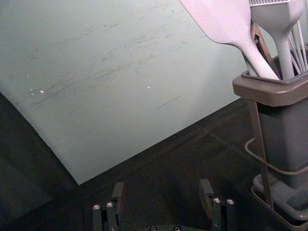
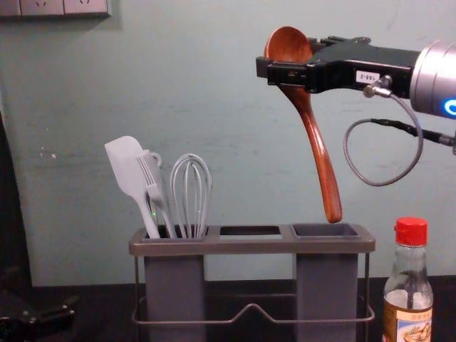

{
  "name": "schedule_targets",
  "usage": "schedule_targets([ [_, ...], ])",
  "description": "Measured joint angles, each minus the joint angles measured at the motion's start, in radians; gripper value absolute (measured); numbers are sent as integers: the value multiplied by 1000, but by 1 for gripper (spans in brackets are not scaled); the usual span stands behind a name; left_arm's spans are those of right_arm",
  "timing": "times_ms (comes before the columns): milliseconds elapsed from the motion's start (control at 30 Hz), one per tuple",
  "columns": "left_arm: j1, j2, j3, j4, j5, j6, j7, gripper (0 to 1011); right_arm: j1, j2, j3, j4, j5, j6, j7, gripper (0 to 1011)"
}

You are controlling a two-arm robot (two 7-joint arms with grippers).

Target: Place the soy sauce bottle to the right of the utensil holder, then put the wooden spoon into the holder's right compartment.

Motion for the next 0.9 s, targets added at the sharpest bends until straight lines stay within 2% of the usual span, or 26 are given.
schedule_targets([
  [467,0,0,0,0,0,0,0,1012,38,-39,-9,106,-58,-18,-22,847],
  [900,0,0,0,0,0,0,0,1011,21,-36,-5,116,-65,-4,-4,847],
])
